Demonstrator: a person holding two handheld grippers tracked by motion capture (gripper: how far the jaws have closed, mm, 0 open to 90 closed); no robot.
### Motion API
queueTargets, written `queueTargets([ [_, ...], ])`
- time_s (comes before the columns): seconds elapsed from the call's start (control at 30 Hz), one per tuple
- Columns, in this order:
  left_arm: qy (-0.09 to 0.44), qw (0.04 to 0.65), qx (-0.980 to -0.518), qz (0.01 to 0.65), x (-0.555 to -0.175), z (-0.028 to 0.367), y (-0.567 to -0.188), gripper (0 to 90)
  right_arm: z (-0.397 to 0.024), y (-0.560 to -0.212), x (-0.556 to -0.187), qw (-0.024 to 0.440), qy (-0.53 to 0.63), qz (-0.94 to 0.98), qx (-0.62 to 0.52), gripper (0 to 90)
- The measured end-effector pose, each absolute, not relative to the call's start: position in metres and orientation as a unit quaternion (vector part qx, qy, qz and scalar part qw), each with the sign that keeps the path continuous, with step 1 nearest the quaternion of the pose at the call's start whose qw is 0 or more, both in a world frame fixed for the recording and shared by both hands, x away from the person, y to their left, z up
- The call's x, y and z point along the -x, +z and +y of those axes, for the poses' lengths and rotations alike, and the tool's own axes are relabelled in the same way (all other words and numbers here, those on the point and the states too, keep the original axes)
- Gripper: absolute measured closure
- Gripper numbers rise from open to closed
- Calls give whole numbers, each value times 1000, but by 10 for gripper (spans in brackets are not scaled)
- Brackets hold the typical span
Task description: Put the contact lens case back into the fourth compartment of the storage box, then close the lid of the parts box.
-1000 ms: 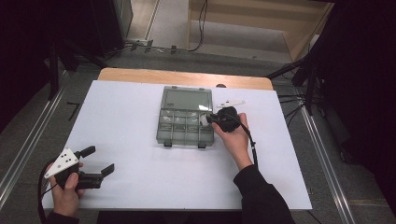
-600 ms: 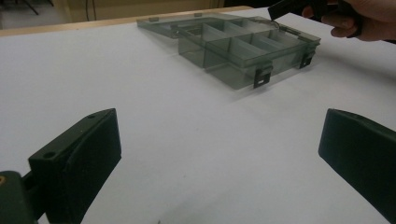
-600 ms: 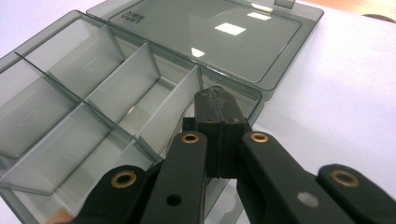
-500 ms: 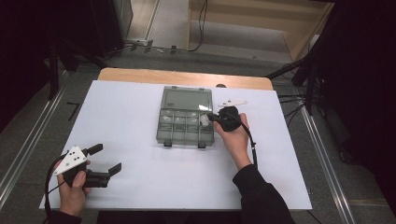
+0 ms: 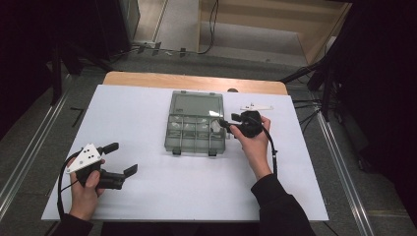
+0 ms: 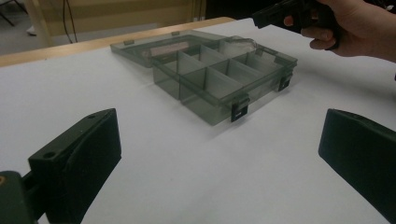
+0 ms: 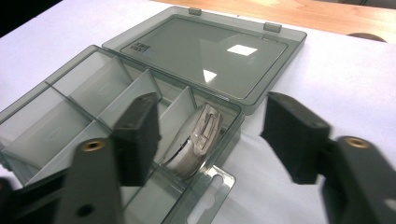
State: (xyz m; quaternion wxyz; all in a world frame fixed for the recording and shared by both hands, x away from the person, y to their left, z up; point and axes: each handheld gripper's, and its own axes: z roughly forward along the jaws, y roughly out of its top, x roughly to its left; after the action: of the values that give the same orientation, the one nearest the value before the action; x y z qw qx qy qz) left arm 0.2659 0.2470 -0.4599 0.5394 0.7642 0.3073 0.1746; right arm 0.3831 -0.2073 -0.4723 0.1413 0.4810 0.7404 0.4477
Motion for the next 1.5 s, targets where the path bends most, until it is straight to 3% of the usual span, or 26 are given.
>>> queueTargets([
  [0.23, 172, 542, -770, 290, -280, 229, -449, 0, -210, -467, -380, 130, 466, 740, -467, 0],
  [1.07, 155, 540, -768, 307, -356, 195, -446, 0, -212, -467, -392, 136, 483, 721, -478, 0],
  [1.5, 113, 555, -759, 320, -391, 177, -450, 0, -204, -468, -405, 131, 485, 718, -481, 0],
])
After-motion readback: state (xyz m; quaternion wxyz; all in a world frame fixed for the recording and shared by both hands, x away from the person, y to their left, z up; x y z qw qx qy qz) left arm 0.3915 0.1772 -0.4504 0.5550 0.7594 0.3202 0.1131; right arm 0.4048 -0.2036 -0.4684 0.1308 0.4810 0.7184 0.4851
